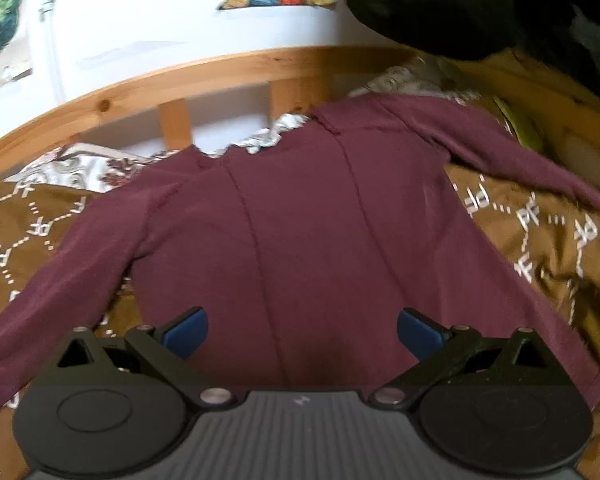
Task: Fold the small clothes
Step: 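Reach the right gripper to the sleeve cuff beyond the shirt and grasp it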
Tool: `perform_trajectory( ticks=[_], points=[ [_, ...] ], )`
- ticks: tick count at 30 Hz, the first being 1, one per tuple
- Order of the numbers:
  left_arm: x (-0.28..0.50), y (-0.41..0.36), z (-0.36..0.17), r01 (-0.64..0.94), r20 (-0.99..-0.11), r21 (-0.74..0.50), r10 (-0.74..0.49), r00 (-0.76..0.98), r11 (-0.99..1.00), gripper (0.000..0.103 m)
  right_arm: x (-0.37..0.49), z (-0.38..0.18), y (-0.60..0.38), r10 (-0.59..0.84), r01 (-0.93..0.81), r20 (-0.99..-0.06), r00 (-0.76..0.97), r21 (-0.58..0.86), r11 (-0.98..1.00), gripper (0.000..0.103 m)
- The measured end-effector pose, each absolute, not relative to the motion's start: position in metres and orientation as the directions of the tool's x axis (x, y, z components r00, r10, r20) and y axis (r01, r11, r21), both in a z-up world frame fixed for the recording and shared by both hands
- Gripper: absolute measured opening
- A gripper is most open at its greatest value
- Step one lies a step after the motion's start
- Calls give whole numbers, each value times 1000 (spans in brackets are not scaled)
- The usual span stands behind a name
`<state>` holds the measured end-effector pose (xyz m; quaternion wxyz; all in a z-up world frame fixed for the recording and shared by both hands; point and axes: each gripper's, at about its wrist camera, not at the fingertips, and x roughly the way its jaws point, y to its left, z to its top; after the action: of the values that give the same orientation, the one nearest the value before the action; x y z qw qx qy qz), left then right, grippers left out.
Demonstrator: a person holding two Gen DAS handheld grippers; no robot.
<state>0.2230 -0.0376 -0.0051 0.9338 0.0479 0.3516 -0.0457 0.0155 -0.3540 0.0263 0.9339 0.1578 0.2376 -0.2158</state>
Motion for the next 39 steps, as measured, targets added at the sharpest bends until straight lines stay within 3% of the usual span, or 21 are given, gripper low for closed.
perform_trajectory(
  ticks=[6,8,15,17,21,22,25,32,36,39],
  points=[
    [216,-42,-21,212,-653,97,-99,751,972,103,68,21,-400,-438,651,-566,698,249,717,89],
    [211,-42,-23,240,-641,126,-105,760,963,103,81,13,-410,-483,718,-593,644,251,649,81],
    [207,-32,-25,254,-640,157,-98,762,954,103,105,-16,-439,-540,835,-644,542,337,436,79],
    [208,-26,-25,244,-643,143,-97,760,959,103,106,-19,-444,-560,842,-629,538,367,396,56],
    [209,-14,-21,221,-635,127,-91,767,967,103,117,-18,-442,-599,847,-601,529,338,409,27],
    [207,-11,-19,216,-631,125,-90,770,968,103,119,-15,-438,-612,845,-585,533,321,429,16],
    [203,-5,-15,203,-619,118,-88,780,972,103,124,-1,-420,-654,826,-513,556,251,506,6],
    [196,11,-7,160,-605,85,-77,792,983,103,144,49,-340,-635,636,-197,747,-68,769,6],
    [194,25,-2,107,-592,52,-56,804,993,103,156,64,-280,-473,436,-62,879,-295,850,6],
    [194,40,2,52,-579,22,-29,815,998,103,160,64,-237,-318,275,-27,948,-436,857,5]
  ],
)
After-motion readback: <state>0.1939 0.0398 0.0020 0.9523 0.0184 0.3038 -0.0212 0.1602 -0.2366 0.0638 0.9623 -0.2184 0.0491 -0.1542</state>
